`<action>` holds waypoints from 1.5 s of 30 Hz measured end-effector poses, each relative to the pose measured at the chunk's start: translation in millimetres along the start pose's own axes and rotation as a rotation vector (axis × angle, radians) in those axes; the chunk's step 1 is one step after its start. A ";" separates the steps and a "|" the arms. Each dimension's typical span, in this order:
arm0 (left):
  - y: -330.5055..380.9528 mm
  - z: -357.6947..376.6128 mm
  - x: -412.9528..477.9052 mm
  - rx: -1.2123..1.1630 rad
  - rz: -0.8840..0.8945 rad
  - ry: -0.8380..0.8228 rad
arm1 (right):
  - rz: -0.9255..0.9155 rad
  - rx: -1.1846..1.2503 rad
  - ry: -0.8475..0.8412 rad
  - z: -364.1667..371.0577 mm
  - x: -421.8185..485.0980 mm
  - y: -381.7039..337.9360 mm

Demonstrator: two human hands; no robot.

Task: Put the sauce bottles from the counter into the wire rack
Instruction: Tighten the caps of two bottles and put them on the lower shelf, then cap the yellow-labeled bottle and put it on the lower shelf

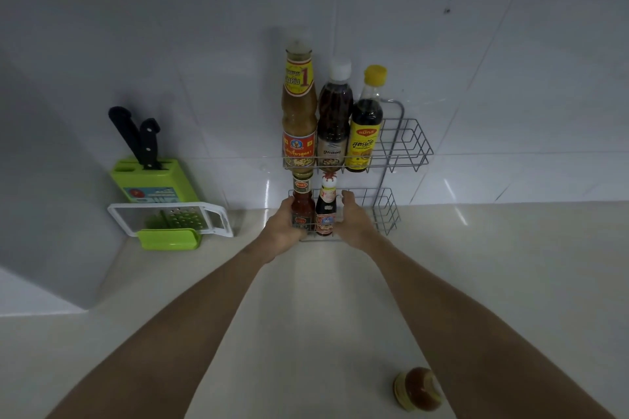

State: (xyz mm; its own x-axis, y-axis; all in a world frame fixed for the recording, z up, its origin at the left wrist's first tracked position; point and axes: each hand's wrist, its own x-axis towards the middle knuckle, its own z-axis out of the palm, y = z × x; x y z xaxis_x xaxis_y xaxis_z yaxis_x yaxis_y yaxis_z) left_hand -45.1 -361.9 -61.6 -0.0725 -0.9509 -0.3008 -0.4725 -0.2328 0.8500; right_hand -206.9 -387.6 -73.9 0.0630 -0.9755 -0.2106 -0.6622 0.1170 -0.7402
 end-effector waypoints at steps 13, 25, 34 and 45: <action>-20.5 82.0 -97.8 0.014 0.141 -0.088 | -0.308 0.070 0.318 -75.5 -130.5 37.0; -22.5 192.7 -177.4 0.139 0.197 -0.386 | -0.050 -0.344 0.015 -52.1 -234.7 188.2; -20.9 209.8 -187.9 0.211 0.199 -0.221 | -0.150 -0.665 -0.184 -6.8 -251.1 249.8; -24.5 190.8 -194.0 0.136 0.207 -0.148 | -0.134 0.467 0.271 -62.7 -248.5 144.3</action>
State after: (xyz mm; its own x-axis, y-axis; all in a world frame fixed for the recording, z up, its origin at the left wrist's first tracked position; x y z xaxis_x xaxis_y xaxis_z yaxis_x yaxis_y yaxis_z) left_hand -187.0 -132.8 -106.6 -0.3023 -0.9331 -0.1950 -0.5471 0.0023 0.8370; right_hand -364.9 -139.9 -88.3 -0.1113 -0.9933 0.0305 -0.2563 -0.0010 -0.9666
